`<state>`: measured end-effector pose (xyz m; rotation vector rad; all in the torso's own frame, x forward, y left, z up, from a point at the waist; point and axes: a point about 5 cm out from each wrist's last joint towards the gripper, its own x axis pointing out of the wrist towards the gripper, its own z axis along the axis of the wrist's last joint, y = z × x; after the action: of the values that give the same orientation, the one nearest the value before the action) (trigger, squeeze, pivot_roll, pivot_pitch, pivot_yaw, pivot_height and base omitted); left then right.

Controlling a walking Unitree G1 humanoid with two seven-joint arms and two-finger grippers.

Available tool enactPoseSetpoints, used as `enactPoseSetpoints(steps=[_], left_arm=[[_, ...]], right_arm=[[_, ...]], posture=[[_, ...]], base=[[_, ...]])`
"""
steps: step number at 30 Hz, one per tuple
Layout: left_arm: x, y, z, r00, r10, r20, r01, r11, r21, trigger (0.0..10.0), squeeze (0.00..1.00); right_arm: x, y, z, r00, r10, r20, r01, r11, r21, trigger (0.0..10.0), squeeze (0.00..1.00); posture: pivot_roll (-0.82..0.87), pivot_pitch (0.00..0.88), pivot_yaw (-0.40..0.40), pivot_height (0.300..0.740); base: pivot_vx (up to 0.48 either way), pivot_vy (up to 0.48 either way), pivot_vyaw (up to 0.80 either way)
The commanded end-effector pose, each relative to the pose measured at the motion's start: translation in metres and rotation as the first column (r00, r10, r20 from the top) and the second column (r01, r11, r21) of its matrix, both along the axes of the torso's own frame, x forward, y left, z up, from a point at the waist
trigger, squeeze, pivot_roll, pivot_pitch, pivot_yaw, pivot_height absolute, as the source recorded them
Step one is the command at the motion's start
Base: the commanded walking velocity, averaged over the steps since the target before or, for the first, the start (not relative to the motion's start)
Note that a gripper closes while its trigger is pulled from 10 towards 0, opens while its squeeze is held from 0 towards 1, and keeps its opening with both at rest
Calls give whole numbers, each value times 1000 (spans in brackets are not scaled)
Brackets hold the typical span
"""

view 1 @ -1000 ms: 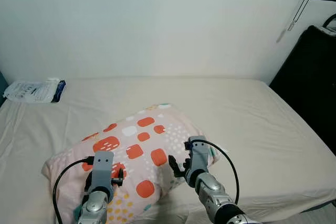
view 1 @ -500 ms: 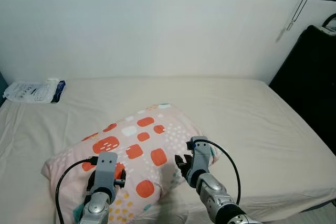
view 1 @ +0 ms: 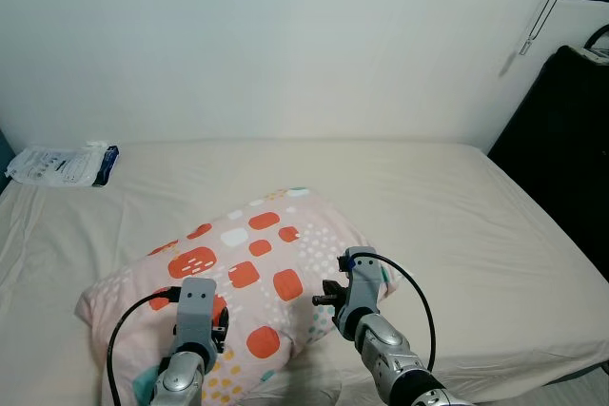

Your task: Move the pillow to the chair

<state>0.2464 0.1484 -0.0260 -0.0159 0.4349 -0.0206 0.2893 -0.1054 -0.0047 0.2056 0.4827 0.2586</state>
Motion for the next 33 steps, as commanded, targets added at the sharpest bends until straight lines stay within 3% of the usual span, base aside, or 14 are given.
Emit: enactPoseSetpoints(steps=[1, 5, 6, 9, 10, 12, 19, 20, 21, 22, 23, 24, 25, 33], left_arm=[[0, 1, 2, 1000, 11, 19, -11, 1000, -24, 0, 0], [5, 8, 7, 997, 57, 44, -56, 998, -25, 0, 0], [10, 13, 11, 994, 96, 60, -94, 995, -25, 0, 0], [13, 16, 13, 990, 121, 71, -120, 992, -26, 0, 0], [16, 19, 15, 990, 125, 67, -124, 992, -8, 10000, 0], [16, 19, 15, 990, 125, 67, -124, 992, -8, 10000, 0], [14, 18, 10, 997, 74, 23, -74, 997, 28, 10000, 0], [15, 18, 11, 997, 72, 25, -73, 997, 21, 10000, 94], [15, 18, 11, 997, 72, 25, -73, 997, 21, 10000, 94], [17, 20, 12, 997, 74, 28, -75, 997, 21, 10000, 769], [19, 21, 13, 996, 82, 29, -82, 996, 20, 10000, 1000], [19, 22, 13, 996, 89, 28, -90, 996, 22, 10000, 1000], [20, 22, 13, 995, 94, 27, -94, 995, 21, 10000, 1000], [20, 20, 14, 996, 88, 32, -89, 996, 10, 10000, 1000]], right_arm=[[5, 3, 6, 999, 7, 33, -8, 1000, 29, 0, 0], [11, 12, 17, 994, 38, 101, -47, 995, 88, 0, 0], [14, 15, 22, 990, 57, 127, -68, 994, 83, 4000, 0], [15, 16, 24, 988, 68, 140, -79, 994, 75, 4000, 0], [16, 16, 22, 990, 84, 117, -88, 995, 37, 10000, 0], [16, 16, 22, 990, 84, 117, -88, 995, 37, 10000, 0], [13, -9, 10, 999, 21, 25, -20, 998, -65, 10000, 0], [15, -15, 12, 1000, 8, 23, -6, 997, -71, 10000, 0], [15, -15, 12, 1000, 8, 23, -6, 997, -71, 10000, 0], [17, -19, 13, 1000, -1, 25, 3, 997, -74, 10000, 0], [17, -22, 14, 1000, -5, 24, 6, 999, -48, 10000, 0], [17, -23, 14, 1000, -5, 24, 6, 1000, -27, 10000, 0], [17, -25, 14, 1000, -8, 26, 9, 1000, -25, 10000, 1000], [15, -27, 12, 1000, -7, 25, 8, 999, -35, 10000, 1000]], posture=[[128, 0, -89, 740], [128, 0, -91, 740], [131, 0, -90, 740], [131, 0, -90, 740], [132, 0, -89, 740], [132, 0, -89, 740], [117, 0, -83, 740], [108, 0, -90, 740], [108, 0, -90, 740], [106, 0, -94, 740], [101, 0, -99, 740], [101, 0, -99, 740], [99, 0, -94, 740], [80, 0, -96, 740]], base=[[0, 0, 0], [0, 0, 0], [0, 0, 0], [0, 0, 0], [0, 0, 0], [0, 0, 0], [0, 0, 0], [0, 0, 0], [0, 0, 0], [0, 0, 0], [0, 0, 0], [0, 0, 0], [0, 0, 0], [0, 0, 0]])
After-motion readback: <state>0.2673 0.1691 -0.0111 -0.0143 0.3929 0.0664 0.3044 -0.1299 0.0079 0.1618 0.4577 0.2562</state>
